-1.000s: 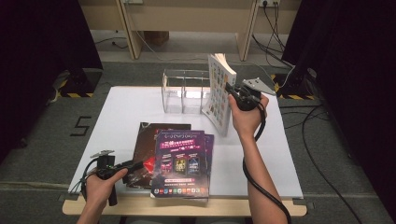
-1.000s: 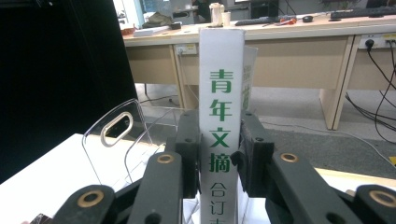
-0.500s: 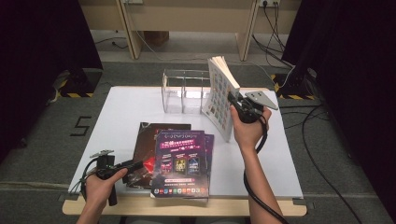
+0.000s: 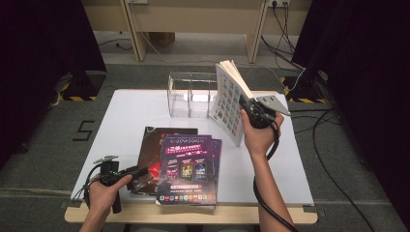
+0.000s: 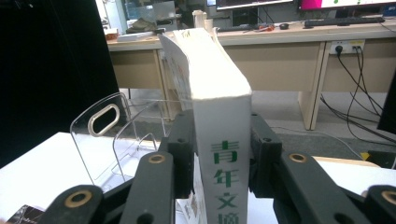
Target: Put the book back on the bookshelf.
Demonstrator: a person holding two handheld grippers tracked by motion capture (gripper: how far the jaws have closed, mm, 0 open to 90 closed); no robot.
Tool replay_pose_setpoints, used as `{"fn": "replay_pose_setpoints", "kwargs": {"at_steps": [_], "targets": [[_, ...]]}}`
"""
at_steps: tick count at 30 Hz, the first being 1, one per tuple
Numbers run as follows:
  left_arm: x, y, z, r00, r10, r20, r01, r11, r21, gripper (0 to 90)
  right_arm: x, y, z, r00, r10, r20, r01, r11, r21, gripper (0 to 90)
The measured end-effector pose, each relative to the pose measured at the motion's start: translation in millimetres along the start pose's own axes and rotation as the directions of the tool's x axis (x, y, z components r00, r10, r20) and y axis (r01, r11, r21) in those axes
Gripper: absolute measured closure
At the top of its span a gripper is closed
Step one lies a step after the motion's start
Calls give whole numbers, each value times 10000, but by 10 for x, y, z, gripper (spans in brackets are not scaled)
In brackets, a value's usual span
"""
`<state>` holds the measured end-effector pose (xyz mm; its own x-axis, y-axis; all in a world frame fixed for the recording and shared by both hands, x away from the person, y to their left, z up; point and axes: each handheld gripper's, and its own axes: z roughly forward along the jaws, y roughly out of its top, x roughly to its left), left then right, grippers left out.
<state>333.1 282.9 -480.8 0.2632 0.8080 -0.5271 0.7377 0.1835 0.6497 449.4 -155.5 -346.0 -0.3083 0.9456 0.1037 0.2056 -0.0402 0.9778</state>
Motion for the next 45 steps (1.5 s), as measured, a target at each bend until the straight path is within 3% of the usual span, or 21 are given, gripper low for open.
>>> {"fn": "replay_pose_setpoints", "kwargs": {"at_steps": [10,18,28,34,45], "targets": [[0,-10,17,10000,7,-2,-7,10000,76,375,-4,80,86,9995,-239,-184,242,9996,163,669],[-8,-10,17,10000,24,7,-24,10000,65,374,-10,129,139,9996,-71,-258,80,9994,322,665],[1,-16,25,10000,79,15,-80,9999,146,374,-5,152,186,9998,-160,-136,167,9982,570,702],[-1,-20,31,10000,49,34,-49,9999,162,374,10,171,191,9989,-469,-66,473,9960,755,731],[10,-11,22,10000,10,49,-11,9999,102,372,0,220,198,9998,9,-199,7,9967,812,742]]}}
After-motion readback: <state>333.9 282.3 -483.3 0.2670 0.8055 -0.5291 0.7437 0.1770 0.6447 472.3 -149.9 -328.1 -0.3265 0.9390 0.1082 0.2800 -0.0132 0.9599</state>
